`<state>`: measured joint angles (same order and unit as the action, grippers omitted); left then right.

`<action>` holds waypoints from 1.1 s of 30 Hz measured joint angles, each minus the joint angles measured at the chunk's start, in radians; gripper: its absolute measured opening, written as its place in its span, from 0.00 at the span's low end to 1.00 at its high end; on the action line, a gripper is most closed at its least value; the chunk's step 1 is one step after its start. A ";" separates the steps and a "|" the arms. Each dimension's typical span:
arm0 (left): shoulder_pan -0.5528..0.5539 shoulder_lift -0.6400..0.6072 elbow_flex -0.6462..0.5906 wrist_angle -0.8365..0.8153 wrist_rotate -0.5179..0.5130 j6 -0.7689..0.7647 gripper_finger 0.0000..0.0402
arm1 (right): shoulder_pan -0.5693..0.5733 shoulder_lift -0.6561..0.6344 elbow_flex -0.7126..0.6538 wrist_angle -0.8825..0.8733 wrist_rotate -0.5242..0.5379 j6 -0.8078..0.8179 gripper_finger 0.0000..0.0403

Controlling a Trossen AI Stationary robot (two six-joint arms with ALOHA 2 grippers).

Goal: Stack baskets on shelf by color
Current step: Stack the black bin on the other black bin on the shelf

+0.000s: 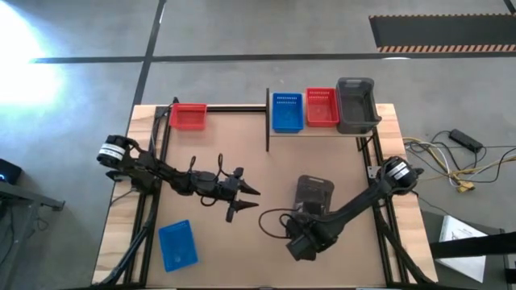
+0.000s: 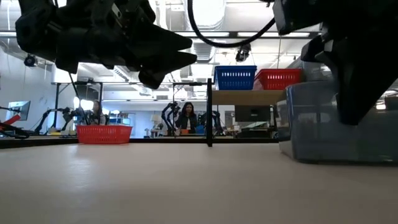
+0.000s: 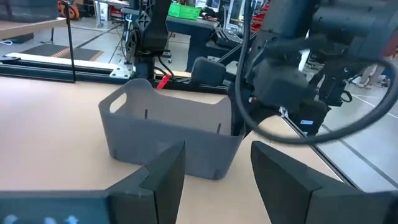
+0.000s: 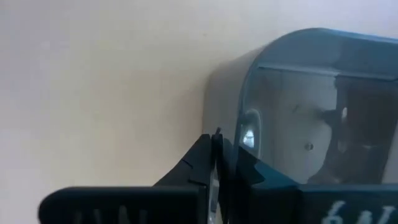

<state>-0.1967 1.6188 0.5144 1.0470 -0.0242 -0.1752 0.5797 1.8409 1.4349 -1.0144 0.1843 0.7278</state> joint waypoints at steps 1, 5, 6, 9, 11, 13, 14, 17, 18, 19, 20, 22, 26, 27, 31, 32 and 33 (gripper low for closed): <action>0.000 0.000 0.000 0.000 0.000 0.002 0.42 | 0.003 -0.012 0.000 -0.006 0.003 0.000 0.03; 0.000 0.000 -0.010 -0.005 0.000 0.003 0.42 | 0.031 -0.068 0.035 -0.082 0.021 0.031 0.02; 0.000 0.000 -0.010 -0.009 0.000 0.003 0.42 | 0.042 -0.079 0.057 -0.106 0.026 0.034 0.02; 0.000 0.000 -0.012 -0.019 0.001 0.003 0.42 | 0.076 -0.103 0.149 -0.191 0.025 0.039 0.02; 0.000 0.000 -0.012 -0.018 0.001 0.006 0.42 | 0.096 -0.104 0.231 -0.278 0.026 0.039 0.02; 0.000 0.000 -0.009 -0.018 0.001 0.014 0.42 | 0.111 -0.104 0.312 -0.371 0.026 0.038 0.02; 0.000 0.000 -0.007 -0.018 0.001 0.023 0.42 | 0.114 -0.104 0.350 -0.409 0.027 0.037 0.02; 0.000 0.000 -0.001 -0.017 0.001 0.035 0.42 | 0.120 -0.103 0.473 -0.538 0.063 0.029 0.02; 0.000 0.000 -0.001 -0.018 0.001 0.035 0.42 | 0.120 -0.104 0.512 -0.566 0.086 0.017 0.02; 0.000 0.000 0.000 -0.017 0.001 0.037 0.42 | 0.120 -0.111 0.538 -0.561 0.106 -0.022 0.02; 0.000 0.000 0.000 -0.017 0.001 0.046 0.42 | 0.119 -0.131 0.558 -0.552 0.122 -0.079 0.02; -0.001 0.000 0.000 -0.017 0.001 0.062 0.42 | 0.107 -0.158 0.598 -0.556 0.194 -0.149 0.02; -0.001 0.000 0.000 -0.016 0.002 0.078 0.42 | 0.016 -0.268 0.600 -0.557 0.298 -0.288 0.02; 0.000 0.000 0.000 -0.016 0.002 0.078 0.42 | -0.023 -0.300 0.594 -0.558 0.318 -0.327 0.02; 0.000 0.000 0.000 -0.010 0.002 0.079 0.42 | -0.213 -0.420 0.564 -0.560 0.332 -0.516 0.02; 0.000 0.000 0.000 -0.009 0.002 0.079 0.42 | -0.268 -0.444 0.560 -0.560 0.328 -0.577 0.02; -0.001 0.000 0.000 -0.009 0.002 0.079 0.42 | -0.324 -0.463 0.559 -0.559 0.320 -0.645 0.02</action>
<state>-0.1973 1.6192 0.5148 1.0378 -0.0227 -0.0959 0.2556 1.3784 1.9934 -1.5738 0.5045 0.0828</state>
